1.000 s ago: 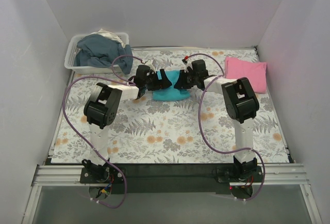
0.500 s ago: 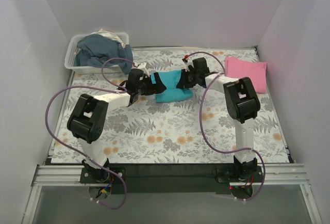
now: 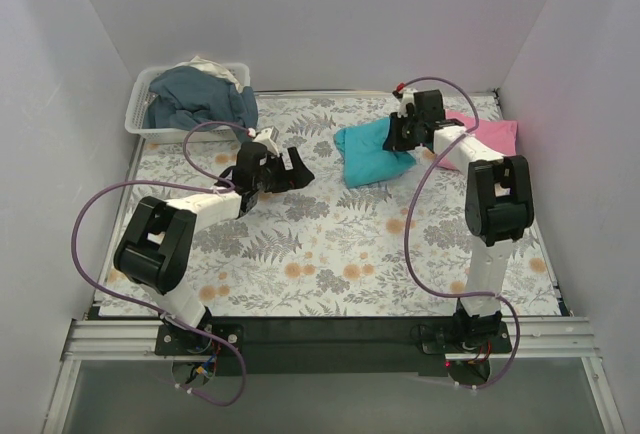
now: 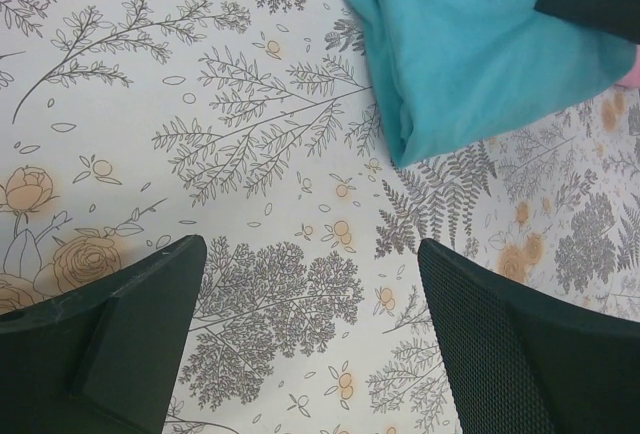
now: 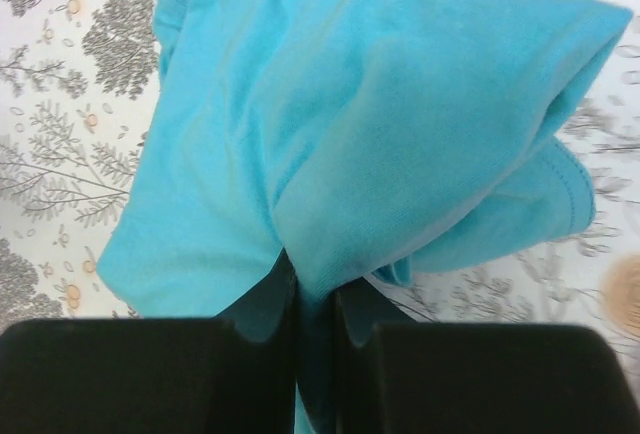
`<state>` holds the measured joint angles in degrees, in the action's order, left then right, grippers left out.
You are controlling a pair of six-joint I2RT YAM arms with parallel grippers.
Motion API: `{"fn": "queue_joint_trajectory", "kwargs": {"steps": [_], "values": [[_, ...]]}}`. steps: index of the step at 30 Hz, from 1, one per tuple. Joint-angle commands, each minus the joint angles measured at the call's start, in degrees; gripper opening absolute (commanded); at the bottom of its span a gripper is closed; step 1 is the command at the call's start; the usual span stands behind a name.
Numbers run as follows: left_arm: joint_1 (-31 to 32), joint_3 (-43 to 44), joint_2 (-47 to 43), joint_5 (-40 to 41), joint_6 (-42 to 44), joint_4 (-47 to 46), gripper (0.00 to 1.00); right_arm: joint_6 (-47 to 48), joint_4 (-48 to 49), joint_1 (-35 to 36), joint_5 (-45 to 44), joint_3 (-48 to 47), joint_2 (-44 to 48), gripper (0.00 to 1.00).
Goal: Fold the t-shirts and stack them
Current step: Neatly place the folded tshirt to the corner
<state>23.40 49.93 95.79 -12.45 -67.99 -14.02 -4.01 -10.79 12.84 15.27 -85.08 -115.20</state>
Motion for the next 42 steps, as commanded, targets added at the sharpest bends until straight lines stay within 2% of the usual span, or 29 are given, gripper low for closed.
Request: {"fn": "queue_joint_trajectory", "kwargs": {"steps": [1, 11, 27, 38, 42], "values": [[-0.81, -0.71, -1.83, 0.06, 0.05, -1.44, 0.80, 3.83, -3.01, -1.94, -1.73, -4.48, 3.66, 0.01], [-1.78, -1.50, 0.36, -1.61, -0.57, -2.85, 0.80, 8.22, -7.32, -6.77, -3.93, -10.11, 4.37, 0.01], [-2.22, -1.59, 2.03, -2.49, -0.92, -3.29, 0.80, 11.74, -10.39, -16.26, 0.11, -24.24, -0.20, 0.01], [-2.22, -1.42, 3.44, -3.46, -1.36, -3.47, 0.80, 16.75, -9.17, -16.88, -8.31, -19.96, 0.93, 0.01], [-2.22, -1.50, 3.53, -3.29, -1.36, -3.64, 0.80, 16.67, -6.02, -16.97, -6.14, -14.87, 3.66, 0.01]]}}
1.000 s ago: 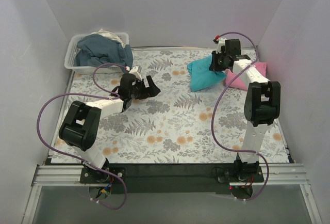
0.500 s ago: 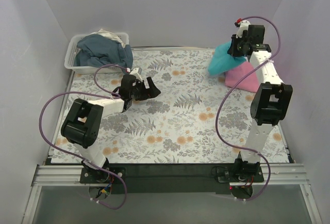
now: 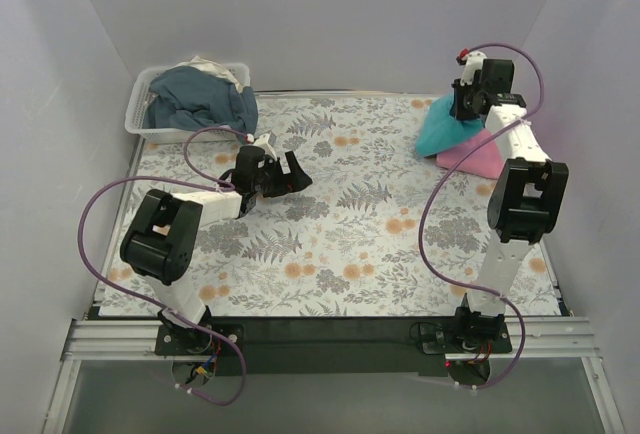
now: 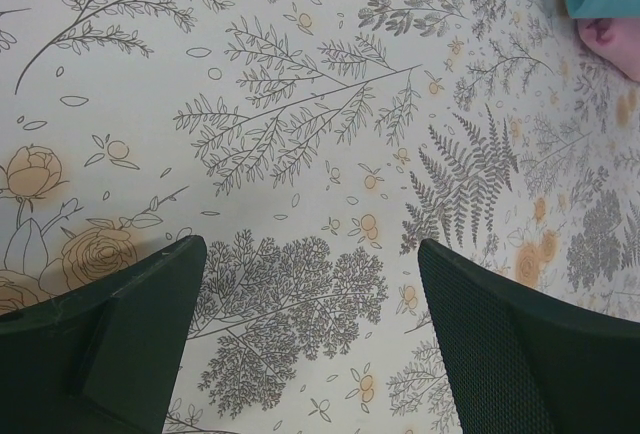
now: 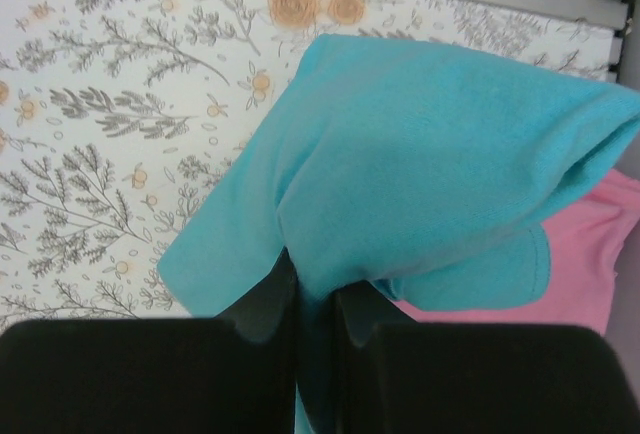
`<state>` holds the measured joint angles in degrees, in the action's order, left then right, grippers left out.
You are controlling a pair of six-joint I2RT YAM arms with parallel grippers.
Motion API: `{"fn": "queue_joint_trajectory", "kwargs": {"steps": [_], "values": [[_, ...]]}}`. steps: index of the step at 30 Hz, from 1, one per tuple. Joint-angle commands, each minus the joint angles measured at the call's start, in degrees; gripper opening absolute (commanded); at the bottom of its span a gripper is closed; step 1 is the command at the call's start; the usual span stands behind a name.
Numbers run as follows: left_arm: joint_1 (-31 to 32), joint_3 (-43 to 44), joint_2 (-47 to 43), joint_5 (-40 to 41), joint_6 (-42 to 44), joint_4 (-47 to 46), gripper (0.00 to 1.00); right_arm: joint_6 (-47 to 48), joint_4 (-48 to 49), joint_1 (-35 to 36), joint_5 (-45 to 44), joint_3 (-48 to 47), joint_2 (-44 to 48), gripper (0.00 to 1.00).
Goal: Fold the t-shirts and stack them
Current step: Neatly place the folded tshirt to the corner
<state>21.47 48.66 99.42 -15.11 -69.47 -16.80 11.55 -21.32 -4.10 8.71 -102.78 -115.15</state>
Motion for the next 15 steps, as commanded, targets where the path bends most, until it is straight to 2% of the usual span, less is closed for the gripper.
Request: {"fn": "queue_joint_trajectory", "kwargs": {"steps": [1, 4, 10, 15], "values": [[-0.29, -0.24, -0.01, -0.62, 0.13, -0.78, 0.80, 0.76, 5.67, -0.03, 0.43, 4.16, 4.40, 0.01], [-0.29, -0.15, -0.01, -0.88, 0.04, -0.87, 0.80, 0.14, 8.05, -0.03, 0.00, 7.33, 7.39, 0.01], [-0.29, -0.15, -0.28, -0.79, 0.13, -0.96, 0.80, 0.84, 14.11, -0.21, -7.30, 15.05, 12.66, 0.01], [-0.29, -0.24, -0.01, -1.06, 0.13, -0.87, 0.80, 0.49, 23.13, -0.12, -10.53, 19.98, 14.43, 0.01]]}}
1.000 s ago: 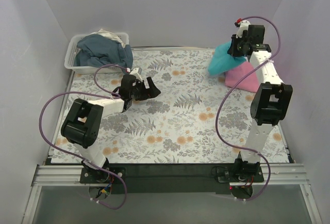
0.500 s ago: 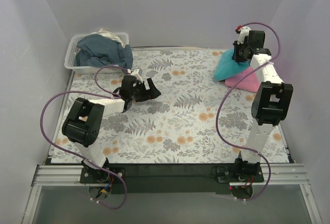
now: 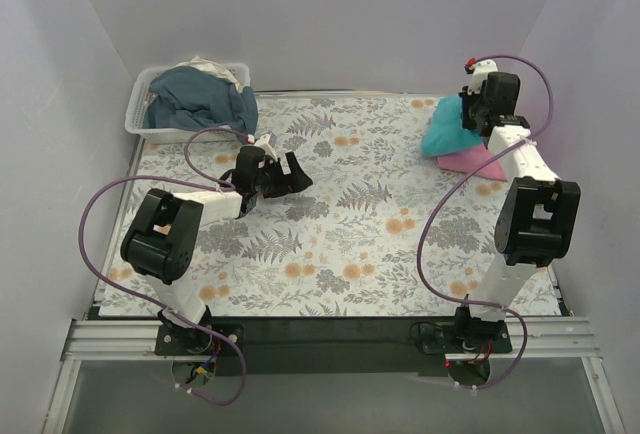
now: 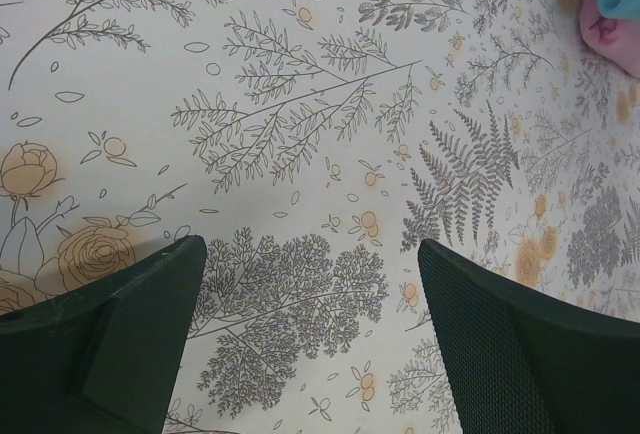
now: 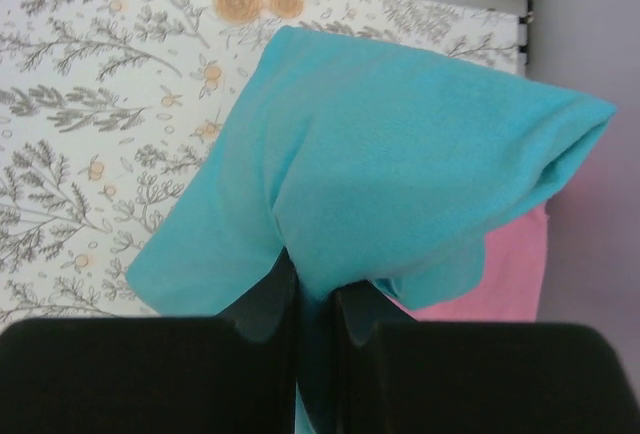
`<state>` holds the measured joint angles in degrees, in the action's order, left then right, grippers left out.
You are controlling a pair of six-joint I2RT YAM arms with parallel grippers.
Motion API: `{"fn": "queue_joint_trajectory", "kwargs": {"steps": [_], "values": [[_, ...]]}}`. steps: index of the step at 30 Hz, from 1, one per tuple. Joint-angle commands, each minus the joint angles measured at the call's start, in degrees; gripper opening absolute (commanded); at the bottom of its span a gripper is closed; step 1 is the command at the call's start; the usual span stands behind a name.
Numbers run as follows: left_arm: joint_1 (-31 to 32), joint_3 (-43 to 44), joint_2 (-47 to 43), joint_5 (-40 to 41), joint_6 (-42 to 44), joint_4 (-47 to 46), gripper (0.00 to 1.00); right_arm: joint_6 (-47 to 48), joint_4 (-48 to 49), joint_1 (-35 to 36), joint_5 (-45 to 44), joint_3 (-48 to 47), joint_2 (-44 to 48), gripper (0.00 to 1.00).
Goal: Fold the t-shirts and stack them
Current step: Neatly place the folded tshirt to the corner
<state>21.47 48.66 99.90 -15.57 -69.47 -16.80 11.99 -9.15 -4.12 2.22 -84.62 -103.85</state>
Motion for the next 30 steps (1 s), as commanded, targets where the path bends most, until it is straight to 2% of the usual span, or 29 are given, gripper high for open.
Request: {"fn": "queue_joint_trajectory", "kwargs": {"steps": [1, 3, 21, 30], "values": [[-0.29, -0.24, -0.49, -0.51, 0.13, -0.87, 0.80, 0.31, 12.99, -0.19, -5.63, 3.22, 3.57, 0.01], [-0.29, -0.32, -0.49, -0.51, 0.13, -0.78, 0.80, 1.19, 16.35, -0.36, -6.61, 5.60, 4.19, 0.01], [-0.29, -1.20, -1.46, -0.60, 0.13, -0.34, 0.80, 5.76, 23.82, -4.05, -9.95, 10.88, 2.08, 0.01], [-0.29, -1.03, -1.29, -0.16, 0.57, 0.27, 0.80, 9.80, 30.58, -4.58, -17.77, 12.63, -1.26, 0.01]]}}
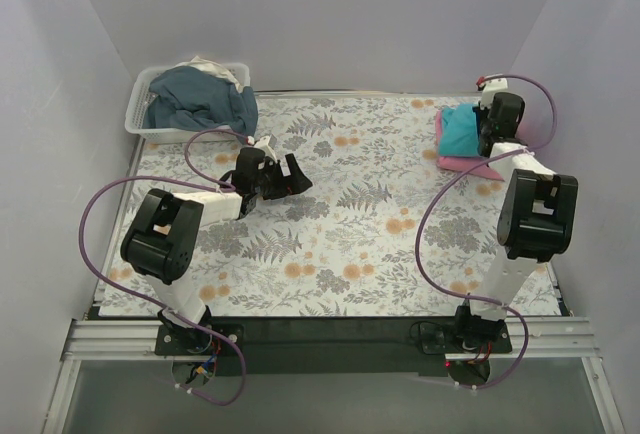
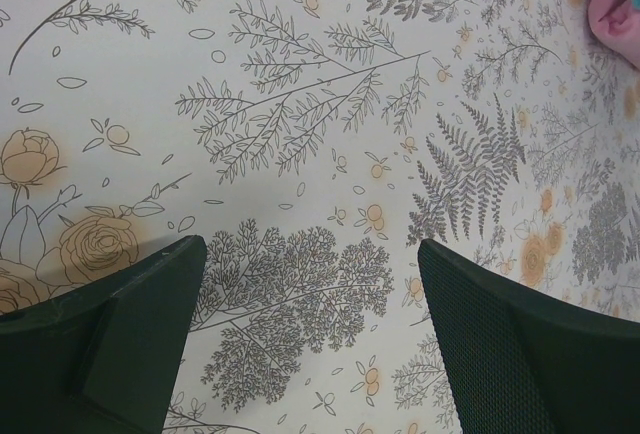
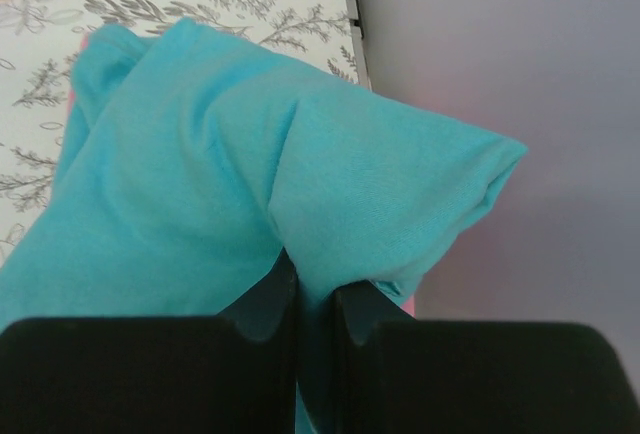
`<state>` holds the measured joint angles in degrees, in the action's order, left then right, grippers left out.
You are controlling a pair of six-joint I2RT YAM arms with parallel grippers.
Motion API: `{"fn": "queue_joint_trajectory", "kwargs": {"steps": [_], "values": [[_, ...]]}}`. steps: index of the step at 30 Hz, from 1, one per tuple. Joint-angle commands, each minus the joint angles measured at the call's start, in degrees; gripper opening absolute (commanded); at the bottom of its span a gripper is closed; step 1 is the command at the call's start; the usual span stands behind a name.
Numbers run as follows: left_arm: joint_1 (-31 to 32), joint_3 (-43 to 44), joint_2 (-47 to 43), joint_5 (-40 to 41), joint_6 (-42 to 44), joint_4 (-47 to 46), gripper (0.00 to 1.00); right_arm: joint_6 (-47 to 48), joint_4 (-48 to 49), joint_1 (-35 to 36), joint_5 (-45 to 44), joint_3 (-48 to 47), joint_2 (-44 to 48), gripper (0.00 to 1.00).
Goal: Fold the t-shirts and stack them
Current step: Neatly place the folded tshirt to the corner
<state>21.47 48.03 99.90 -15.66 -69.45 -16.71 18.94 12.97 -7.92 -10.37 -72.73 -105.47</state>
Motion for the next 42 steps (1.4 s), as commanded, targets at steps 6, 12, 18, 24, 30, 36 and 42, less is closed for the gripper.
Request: {"fn": "queue_joint_trajectory", "kwargs": {"steps": [6, 12, 18, 24, 30, 36, 42], "values": [[-0.29, 0.13, 0.03, -0.34, 0.54, 0.27, 0.80, 6.90, 11.63, -1.13, -6.06, -1.01, -2.72, 0.01], [-0.29, 0.83, 1.17, -0.33, 0.98, 0.89, 0.80, 6.73, 12.96, -2.01, -5.89, -0.14, -4.04, 0.14], [-0.29, 1.19, 1.97, -1.56, 0.72, 0.89, 0.80, 2.70, 12.69, -2.18, -7.47, 3.99, -2.20, 0.78], [-0.29, 0.58, 0.75, -1.13, 0.46, -0.07, 0.80, -0.83, 12.78, -2.10, -6.16, 9.70, 3.24, 0.95], [-0.29, -0.22, -4.87, 2.12, 1.16, 0.27, 0.80, -2.77, 12.69, 0.97, -5.18, 12.79, 10.28, 0.99], [-0.29, -1.97, -13.04, 6.68, 1.07, 2.38, 0.83, -6.53, 9.45, 9.84, -8.52, 16.47, 16.52, 0.98], [-0.29, -4.43, -23.93, 14.95, 0.45, 5.80, 0.89, -16.90, 0.22, 16.36, -1.69, 22.36, 24.60, 0.98]]}}
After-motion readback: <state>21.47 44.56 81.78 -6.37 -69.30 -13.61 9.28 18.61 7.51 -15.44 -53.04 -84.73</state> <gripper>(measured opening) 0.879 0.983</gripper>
